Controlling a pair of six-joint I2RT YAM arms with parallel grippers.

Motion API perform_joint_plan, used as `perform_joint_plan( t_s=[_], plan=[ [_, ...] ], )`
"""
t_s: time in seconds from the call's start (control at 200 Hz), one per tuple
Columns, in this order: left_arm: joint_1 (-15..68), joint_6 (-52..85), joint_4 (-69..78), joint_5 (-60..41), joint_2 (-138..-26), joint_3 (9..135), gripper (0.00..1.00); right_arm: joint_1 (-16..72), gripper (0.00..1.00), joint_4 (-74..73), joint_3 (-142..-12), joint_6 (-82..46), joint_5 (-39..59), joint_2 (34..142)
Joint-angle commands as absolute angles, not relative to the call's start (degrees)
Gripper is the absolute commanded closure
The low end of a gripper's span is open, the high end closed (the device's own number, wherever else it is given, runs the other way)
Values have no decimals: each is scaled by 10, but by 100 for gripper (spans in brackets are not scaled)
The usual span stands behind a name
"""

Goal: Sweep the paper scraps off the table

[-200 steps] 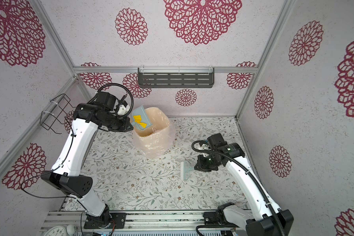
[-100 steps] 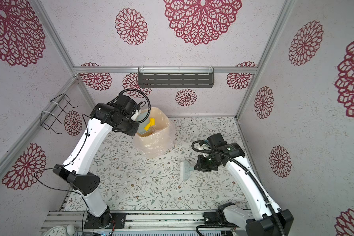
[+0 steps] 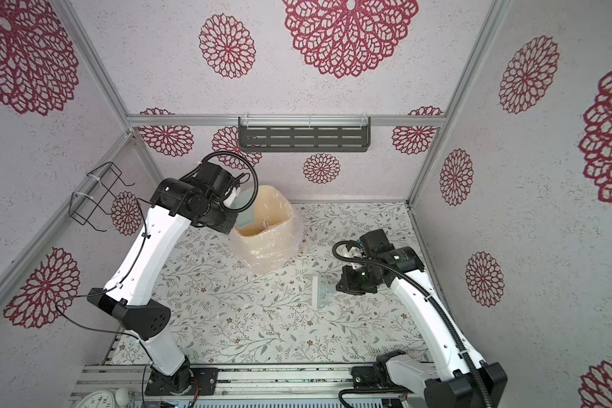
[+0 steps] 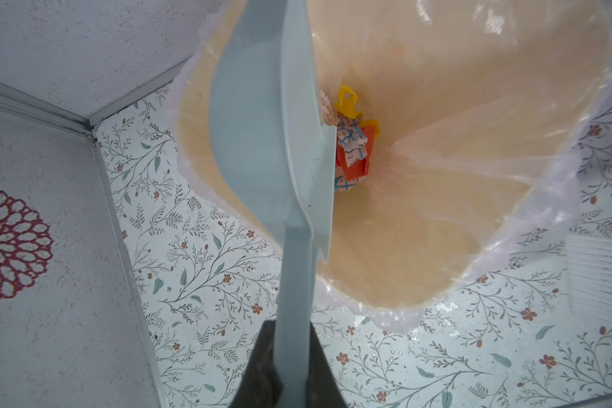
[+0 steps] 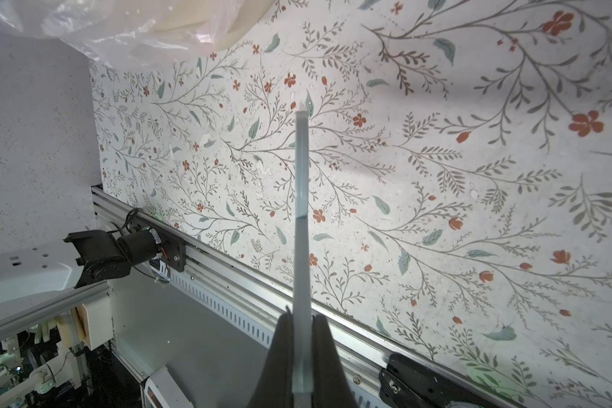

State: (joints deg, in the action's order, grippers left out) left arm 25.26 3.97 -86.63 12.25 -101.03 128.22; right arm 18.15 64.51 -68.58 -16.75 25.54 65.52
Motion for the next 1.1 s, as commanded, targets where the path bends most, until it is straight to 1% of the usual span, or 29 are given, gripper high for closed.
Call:
perform_joint_plan(
  t_s=[0.0,0.135,0.265,0.41,0.58,0.756,0.981,1.091],
  plan=[
    [237,59,-827,87,-932,1283,100,157,100,606,-683,-179,255,641],
    [216,91,-784,55,-851,1221,100,110,100,544,-682,-197,260,646],
    [170,138,-735,8,-754,1117,100,61,100,471,-658,-218,265,647],
    [95,180,-705,-47,-650,986,100,13,100,398,-616,-222,250,647],
    [17,232,-664,-103,-549,841,100,-43,100,284,-545,-249,289,658],
    [-36,289,-604,-168,-483,701,100,-85,100,156,-443,-308,340,667],
    [-68,343,-533,-223,-438,576,100,-118,100,119,-358,-327,363,665],
    [-69,358,-509,-226,-421,534,100,-138,100,128,-328,-333,367,653]
  ],
)
